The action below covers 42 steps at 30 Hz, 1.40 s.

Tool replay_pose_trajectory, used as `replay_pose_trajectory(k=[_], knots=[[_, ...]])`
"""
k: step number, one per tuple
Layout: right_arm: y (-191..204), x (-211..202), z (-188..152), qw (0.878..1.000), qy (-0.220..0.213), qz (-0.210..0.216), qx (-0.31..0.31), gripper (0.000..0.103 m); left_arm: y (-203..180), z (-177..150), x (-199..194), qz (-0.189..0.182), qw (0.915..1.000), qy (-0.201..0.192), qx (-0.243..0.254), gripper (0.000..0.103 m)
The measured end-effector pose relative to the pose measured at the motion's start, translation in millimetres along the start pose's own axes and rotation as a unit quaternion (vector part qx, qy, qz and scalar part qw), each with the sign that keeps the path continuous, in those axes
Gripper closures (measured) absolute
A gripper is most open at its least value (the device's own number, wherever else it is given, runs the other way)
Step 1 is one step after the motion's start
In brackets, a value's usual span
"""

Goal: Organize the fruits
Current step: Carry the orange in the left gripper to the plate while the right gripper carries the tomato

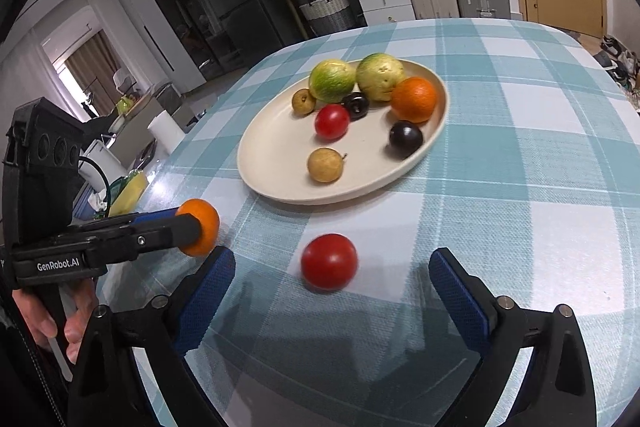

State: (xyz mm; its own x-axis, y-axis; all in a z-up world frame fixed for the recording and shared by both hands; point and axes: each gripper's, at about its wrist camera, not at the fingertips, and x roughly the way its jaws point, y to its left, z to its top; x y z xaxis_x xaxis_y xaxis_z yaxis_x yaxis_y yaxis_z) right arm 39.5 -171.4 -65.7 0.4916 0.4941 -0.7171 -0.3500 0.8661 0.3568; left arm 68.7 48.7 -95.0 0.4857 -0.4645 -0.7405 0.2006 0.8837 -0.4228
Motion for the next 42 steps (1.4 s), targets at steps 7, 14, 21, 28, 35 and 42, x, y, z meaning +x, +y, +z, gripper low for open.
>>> replay_pose_trajectory(k=[7, 14, 21, 28, 35, 42], knots=[[6, 14, 2, 1.0, 0.02, -0.009, -0.013, 0.049, 7, 6, -1, 0.002, 0.9999, -0.004, -0.009, 0.068], [8, 14, -1, 0.999, 0.02, -0.012, -0.028, 0.071, 6, 15, -2, 0.006, 0.9999, -0.012, -0.01, 0.068], [7, -4, 7, 1.0, -0.014, 0.002, -0.023, 0.071, 4, 31, -3, 0.012, 0.9996, -0.023, -0.005, 0.068], [12, -15, 29, 0.999, -0.041, 0.012, -0.034, 0.071, 3, 54, 3, 0.014, 0.9993, -0.034, -0.004, 0.068], [15, -2, 55, 0.997, -0.048, 0.019, -0.052, 0.071, 6, 77, 18, 0.016, 0.9994, -0.03, -0.01, 0.068], [11, 17, 76, 0.998, -0.045, 0.03, -0.044, 0.071, 17, 93, 34, 0.015, 0.9995, -0.021, -0.018, 0.067]])
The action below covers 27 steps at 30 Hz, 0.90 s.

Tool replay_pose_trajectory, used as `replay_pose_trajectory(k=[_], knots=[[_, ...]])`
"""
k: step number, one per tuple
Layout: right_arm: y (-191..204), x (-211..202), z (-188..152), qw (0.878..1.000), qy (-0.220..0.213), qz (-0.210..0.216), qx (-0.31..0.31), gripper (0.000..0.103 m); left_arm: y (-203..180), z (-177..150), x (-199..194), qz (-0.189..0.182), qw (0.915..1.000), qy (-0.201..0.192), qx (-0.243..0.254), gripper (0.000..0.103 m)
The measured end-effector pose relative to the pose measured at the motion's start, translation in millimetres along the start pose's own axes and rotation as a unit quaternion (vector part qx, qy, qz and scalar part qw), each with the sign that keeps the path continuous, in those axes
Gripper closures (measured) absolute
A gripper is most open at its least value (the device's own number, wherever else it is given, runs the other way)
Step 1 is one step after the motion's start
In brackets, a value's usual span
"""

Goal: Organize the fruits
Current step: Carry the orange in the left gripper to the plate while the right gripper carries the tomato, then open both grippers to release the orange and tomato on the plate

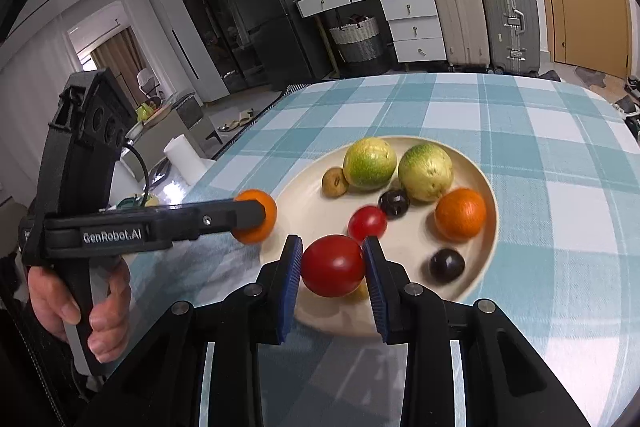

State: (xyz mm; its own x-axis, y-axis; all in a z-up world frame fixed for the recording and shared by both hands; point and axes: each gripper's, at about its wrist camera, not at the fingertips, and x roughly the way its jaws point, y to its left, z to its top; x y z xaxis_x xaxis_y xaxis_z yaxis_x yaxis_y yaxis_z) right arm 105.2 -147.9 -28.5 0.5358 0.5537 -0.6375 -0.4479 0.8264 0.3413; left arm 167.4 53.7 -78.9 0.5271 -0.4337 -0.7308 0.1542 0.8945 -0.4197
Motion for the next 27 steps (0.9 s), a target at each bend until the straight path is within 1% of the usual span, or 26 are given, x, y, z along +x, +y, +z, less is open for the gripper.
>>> replay_pose_trajectory(k=[4, 12, 22, 27], knots=[[-3, 12, 11, 1.0, 0.004, 0.007, 0.003, 0.071, 5, 8, 9, 0.002, 1.0, 0.003, 0.001, 0.067], [-5, 34, 25, 1.0, 0.015, 0.014, 0.0, 0.071, 11, 19, 22, -0.006, 0.9999, 0.007, -0.004, 0.067], [-12, 55, 38, 0.999, 0.027, 0.025, 0.026, 0.071, 13, 27, 37, -0.01, 0.9998, 0.017, 0.0, 0.067], [-15, 63, 40, 0.999, 0.031, 0.024, 0.036, 0.071, 15, 29, 41, -0.011, 0.9998, 0.019, -0.004, 0.067]])
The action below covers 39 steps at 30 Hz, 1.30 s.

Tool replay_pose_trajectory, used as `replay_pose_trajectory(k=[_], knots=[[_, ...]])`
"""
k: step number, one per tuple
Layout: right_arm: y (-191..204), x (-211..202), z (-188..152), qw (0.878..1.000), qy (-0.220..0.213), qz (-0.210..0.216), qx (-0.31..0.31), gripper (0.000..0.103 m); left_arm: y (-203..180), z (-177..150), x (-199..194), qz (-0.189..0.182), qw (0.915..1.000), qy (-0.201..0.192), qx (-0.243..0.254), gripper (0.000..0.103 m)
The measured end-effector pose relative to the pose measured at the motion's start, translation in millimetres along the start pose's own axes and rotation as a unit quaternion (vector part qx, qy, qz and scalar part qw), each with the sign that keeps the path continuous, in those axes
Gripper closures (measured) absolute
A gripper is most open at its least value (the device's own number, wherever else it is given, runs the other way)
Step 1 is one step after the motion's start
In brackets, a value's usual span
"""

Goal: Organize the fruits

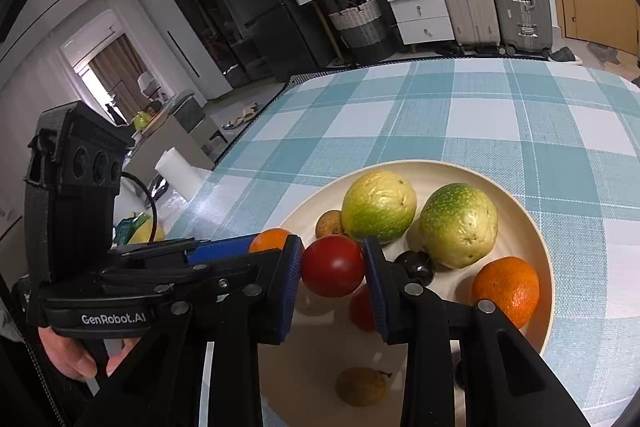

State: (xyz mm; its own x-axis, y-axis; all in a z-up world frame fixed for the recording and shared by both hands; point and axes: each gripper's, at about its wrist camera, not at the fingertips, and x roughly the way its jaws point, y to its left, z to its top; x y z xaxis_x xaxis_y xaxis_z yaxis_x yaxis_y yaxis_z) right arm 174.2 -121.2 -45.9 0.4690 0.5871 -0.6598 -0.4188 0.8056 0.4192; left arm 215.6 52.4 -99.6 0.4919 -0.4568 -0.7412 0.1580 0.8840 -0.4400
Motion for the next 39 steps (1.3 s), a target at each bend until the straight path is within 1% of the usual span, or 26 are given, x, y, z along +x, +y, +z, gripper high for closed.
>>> replay_pose_trajectory(k=[4, 7, 9, 10, 11, 12, 13, 14, 15, 17, 25, 28, 33, 34, 36, 37, 39], knots=[[-5, 3, 3, 1.0, 0.001, 0.001, 0.01, 0.07, 1, 2, 5, -0.002, 1.0, 0.004, -0.003, 0.067], [-8, -1, 5, 1.0, -0.013, -0.008, 0.017, 0.059, 3, 4, 4, -0.006, 0.9999, -0.002, -0.012, 0.067], [-11, -6, 6, 0.999, -0.021, 0.001, 0.026, 0.044, 2, 5, 2, -0.005, 0.9999, -0.002, -0.013, 0.059], [-12, -9, 6, 0.999, -0.027, 0.003, 0.029, 0.042, 1, 5, 0, -0.002, 0.9999, -0.004, -0.012, 0.053], [-12, -13, 6, 0.999, -0.032, 0.002, 0.03, 0.041, 0, 5, -1, 0.0, 0.9999, -0.006, -0.009, 0.05], [-12, -18, 6, 0.999, -0.037, 0.0, 0.029, 0.041, -2, 5, -3, 0.001, 1.0, -0.008, -0.006, 0.049], [-12, -21, 6, 0.999, -0.041, -0.002, 0.028, 0.041, -5, 5, -6, 0.003, 0.9999, -0.011, -0.002, 0.045], [-12, -25, 5, 0.999, -0.045, -0.003, 0.028, 0.041, -6, 5, -8, 0.004, 0.9999, -0.012, -0.001, 0.038], [-12, -29, 4, 0.998, -0.049, -0.006, 0.029, 0.038, -8, 5, -10, 0.006, 0.9999, -0.015, 0.0, 0.037], [-13, -40, 1, 0.998, -0.059, -0.011, 0.03, 0.033, -11, 4, -16, 0.008, 0.9997, -0.022, 0.003, 0.036], [-18, -71, -12, 0.996, -0.078, -0.029, 0.04, 0.032, -26, -2, -37, 0.022, 0.9989, -0.037, 0.015, 0.035], [-17, -83, -17, 0.995, -0.089, -0.034, 0.038, 0.032, -33, -6, -48, 0.029, 0.9981, -0.049, 0.023, 0.034], [-8, -104, -21, 0.993, -0.111, -0.038, 0.024, 0.029, -47, -13, -70, 0.049, 0.9952, -0.077, 0.036, 0.034], [-6, -107, -21, 0.992, -0.115, -0.038, 0.021, 0.028, -50, -14, -73, 0.052, 0.9946, -0.081, 0.038, 0.032], [1, -117, -22, 0.991, -0.128, -0.038, 0.014, 0.02, -57, -17, -84, 0.069, 0.9914, -0.101, 0.045, 0.027], [3, -121, -23, 0.99, -0.134, -0.037, 0.011, 0.018, -60, -17, -89, 0.074, 0.99, -0.109, 0.049, 0.023], [10, -130, -25, 0.988, -0.147, -0.034, 0.003, 0.016, -68, -21, -100, 0.087, 0.9856, -0.132, 0.059, 0.022]])
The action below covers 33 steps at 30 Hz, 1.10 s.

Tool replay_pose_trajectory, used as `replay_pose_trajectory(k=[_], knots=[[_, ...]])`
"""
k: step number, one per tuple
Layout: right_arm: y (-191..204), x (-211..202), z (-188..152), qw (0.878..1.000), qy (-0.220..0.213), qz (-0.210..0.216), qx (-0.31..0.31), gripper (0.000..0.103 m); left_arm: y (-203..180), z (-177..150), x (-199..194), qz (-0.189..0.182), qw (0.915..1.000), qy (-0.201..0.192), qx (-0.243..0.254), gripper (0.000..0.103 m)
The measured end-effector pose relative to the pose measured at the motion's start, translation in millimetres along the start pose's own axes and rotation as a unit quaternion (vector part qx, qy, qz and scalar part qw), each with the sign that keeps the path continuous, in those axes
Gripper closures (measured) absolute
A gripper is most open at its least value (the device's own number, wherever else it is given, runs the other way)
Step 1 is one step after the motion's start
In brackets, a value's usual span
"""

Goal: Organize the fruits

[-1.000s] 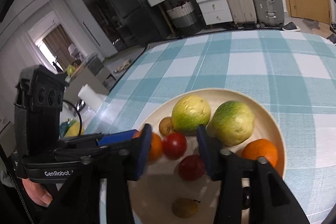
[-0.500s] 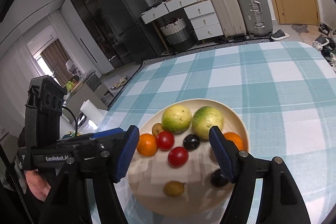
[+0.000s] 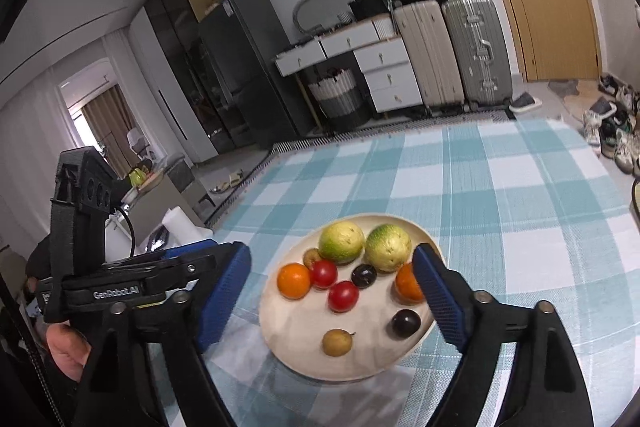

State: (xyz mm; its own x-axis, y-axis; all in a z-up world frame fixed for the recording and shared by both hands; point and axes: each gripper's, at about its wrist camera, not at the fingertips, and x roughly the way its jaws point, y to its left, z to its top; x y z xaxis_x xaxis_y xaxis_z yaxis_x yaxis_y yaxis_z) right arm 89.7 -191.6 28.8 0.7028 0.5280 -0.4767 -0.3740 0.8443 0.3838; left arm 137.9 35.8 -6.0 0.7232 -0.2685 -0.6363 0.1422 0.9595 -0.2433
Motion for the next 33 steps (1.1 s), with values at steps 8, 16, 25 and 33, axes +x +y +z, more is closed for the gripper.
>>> replay_pose_trajectory(k=[8, 16, 25, 33], knots=[[15, -27, -1, 0.999, -0.037, -0.007, -0.016, 0.002, -16, -5, -46, 0.063, 0.9941, -0.085, 0.024, 0.001], [21, -49, -9, 0.997, -0.076, -0.012, -0.03, 0.0, -25, -17, -71, 0.093, 0.9864, -0.13, 0.038, 0.001], [28, -69, -26, 0.991, -0.105, -0.046, -0.071, 0.0, -28, -44, -85, 0.107, 0.9741, -0.194, 0.047, 0.001], [21, -80, -40, 0.983, -0.144, -0.078, -0.08, 0.0, -21, -64, -79, 0.111, 0.9737, -0.194, 0.043, 0.001]])
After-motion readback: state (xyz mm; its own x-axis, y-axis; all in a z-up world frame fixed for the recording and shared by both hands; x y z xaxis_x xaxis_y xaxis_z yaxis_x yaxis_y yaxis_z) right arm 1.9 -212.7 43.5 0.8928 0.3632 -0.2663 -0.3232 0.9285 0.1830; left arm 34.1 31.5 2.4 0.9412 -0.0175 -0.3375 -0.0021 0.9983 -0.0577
